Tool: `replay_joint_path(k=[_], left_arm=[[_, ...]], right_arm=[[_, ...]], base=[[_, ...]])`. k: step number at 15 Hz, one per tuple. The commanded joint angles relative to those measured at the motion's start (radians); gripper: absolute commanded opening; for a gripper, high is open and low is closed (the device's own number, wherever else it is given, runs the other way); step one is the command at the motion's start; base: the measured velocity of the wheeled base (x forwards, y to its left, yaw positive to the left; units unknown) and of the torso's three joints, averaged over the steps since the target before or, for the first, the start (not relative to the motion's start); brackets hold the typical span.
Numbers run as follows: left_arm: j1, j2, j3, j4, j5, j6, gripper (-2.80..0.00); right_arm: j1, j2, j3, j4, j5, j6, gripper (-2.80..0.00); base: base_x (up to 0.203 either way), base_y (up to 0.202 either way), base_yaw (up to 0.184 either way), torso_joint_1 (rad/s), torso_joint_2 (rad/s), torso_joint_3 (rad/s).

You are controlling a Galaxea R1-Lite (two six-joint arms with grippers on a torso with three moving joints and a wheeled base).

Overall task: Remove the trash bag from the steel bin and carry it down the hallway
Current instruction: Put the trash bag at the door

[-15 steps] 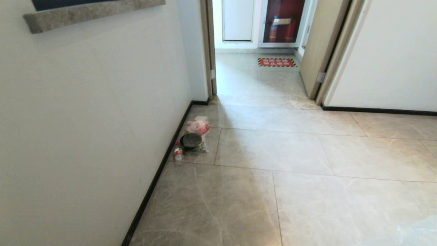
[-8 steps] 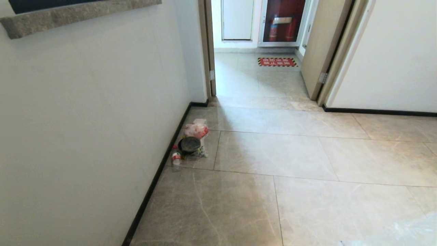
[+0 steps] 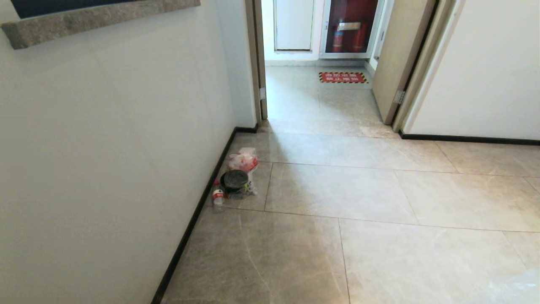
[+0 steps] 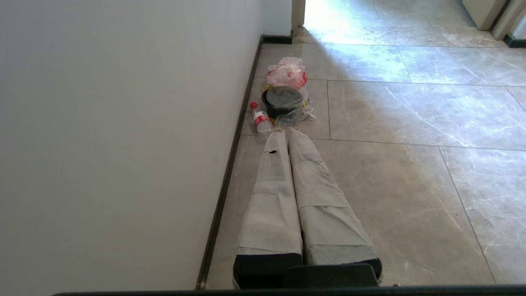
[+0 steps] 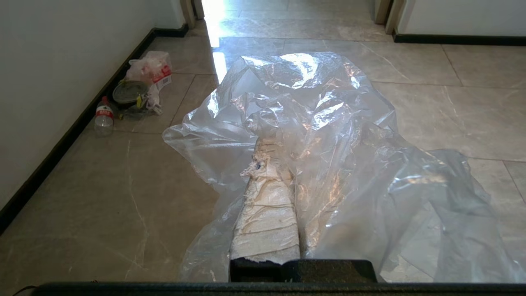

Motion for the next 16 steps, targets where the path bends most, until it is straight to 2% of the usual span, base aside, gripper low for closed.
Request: replay_joint_path(k=[1,12,16], left_arm=[[0.0,0.0,0.0,0.0,0.001,-0.001,-2.8],[0.0,0.0,0.0,0.0,0.0,0.0,-2.8],[0.0,0.0,0.0,0.0,0.0,0.0,-2.8]], right_arm=[[0.0,0.0,0.002,0.0,0.0,0.001,-2.8],[0.0,0.0,0.002,0.0,0.0,-0.001,-2.8],[0.001,0.0,0.002,0.0,0.0,0.0,-2.8]], base=[[0.108,0.0,-0.004,-0.002,0.0,0.003],[0.179,0.0,0.001,0.003,0.0,0.003],[0.0,0.0,0.0,0.0,0.0,0.0]])
